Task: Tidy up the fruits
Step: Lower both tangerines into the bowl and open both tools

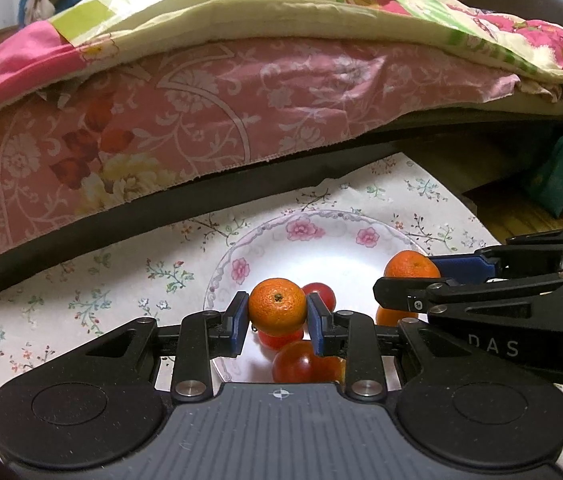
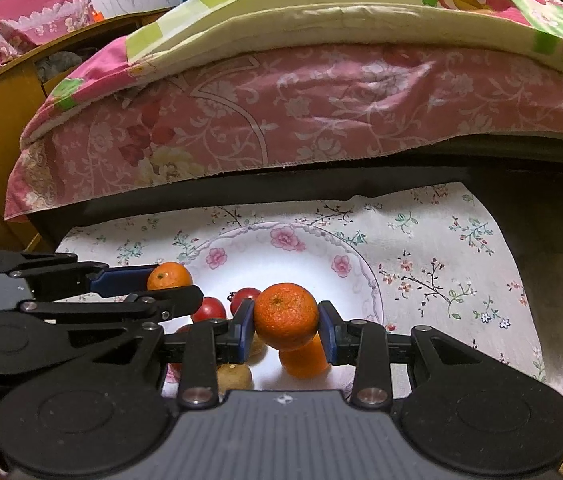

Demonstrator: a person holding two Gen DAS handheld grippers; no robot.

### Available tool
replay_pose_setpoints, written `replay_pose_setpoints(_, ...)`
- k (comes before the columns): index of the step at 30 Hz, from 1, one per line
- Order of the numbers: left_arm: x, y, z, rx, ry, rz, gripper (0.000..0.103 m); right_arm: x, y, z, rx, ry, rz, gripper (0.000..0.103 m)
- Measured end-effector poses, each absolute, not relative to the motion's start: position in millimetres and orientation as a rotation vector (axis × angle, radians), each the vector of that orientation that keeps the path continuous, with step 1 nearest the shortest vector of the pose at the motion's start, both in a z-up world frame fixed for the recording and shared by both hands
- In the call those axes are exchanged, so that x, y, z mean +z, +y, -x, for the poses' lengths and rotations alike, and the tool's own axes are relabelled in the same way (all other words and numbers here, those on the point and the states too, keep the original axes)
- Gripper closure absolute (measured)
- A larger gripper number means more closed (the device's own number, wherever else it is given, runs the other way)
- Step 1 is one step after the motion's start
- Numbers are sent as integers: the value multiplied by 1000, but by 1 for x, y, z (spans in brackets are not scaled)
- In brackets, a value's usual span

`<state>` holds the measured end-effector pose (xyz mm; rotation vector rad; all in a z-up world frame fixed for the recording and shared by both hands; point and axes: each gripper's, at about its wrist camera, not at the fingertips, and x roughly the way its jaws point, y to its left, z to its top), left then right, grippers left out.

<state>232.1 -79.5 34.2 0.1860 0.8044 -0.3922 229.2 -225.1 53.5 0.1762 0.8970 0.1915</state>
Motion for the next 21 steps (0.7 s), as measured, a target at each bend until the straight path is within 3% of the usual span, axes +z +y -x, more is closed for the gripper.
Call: replay_pose_setpoints(21,27,-81,-239,-381,831,-198,62,40,-223,-235,185,918,-179,68)
